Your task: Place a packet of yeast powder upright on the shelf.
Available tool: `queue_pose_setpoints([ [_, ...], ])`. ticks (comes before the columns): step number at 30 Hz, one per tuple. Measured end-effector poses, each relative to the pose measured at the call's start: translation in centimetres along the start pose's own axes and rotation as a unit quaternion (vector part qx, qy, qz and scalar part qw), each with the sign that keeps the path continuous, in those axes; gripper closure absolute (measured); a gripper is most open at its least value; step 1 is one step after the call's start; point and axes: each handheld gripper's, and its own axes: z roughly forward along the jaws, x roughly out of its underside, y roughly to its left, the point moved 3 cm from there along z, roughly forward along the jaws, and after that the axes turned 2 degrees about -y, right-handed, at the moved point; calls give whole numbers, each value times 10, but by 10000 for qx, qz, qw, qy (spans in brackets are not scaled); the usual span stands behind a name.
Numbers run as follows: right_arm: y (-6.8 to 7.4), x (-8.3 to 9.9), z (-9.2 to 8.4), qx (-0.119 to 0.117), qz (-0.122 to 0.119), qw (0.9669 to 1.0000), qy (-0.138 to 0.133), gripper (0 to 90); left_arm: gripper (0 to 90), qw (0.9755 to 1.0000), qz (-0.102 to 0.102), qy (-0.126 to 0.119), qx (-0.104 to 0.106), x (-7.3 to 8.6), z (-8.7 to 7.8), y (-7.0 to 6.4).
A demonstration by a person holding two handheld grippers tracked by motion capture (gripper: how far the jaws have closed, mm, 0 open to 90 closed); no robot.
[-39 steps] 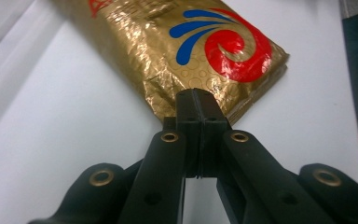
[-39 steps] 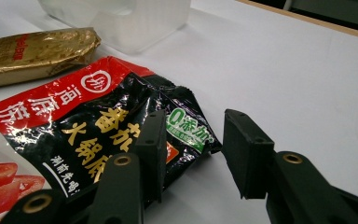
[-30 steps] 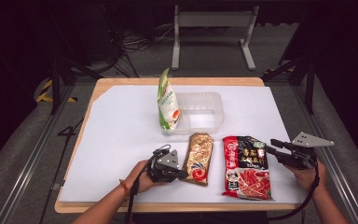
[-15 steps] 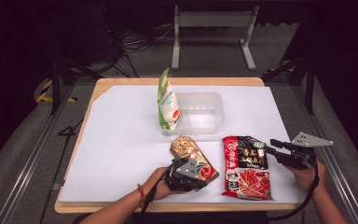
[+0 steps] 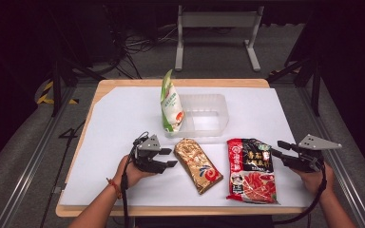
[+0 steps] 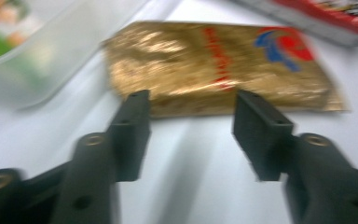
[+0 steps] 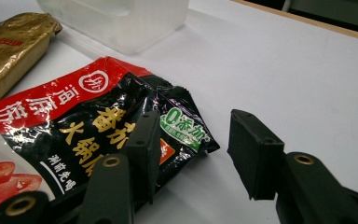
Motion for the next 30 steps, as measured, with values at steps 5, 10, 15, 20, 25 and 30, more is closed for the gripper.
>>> queue_pose_setpoints([
  [5, 0, 0, 1, -11, -39, 10000, 36, 530, 301, 9988, -481, 107, 5, 2, 10, 13],
  [10, 0, 0, 0, 33, -61, 10000, 14, 534, 277, 9970, -749, -47, 201, -4, 18, 20],
  [15, 0, 0, 0, 49, -53, 10000, 8, 530, 260, 9958, -802, -38, 445, -10, 30, 20],
  [20, 0, -1, -2, 119, -64, 9999, -31, 530, 263, 9944, -929, 52, 492, -14, 40, 20],
  [25, -1, 0, -3, 166, -40, 9998, -41, 532, 328, 9897, -1286, -104, 622, -16, 43, 22],
  [30, -3, 0, -4, 245, -24, 9997, -58, 526, 519, 9887, -1351, -111, 632, -15, 43, 23],
])
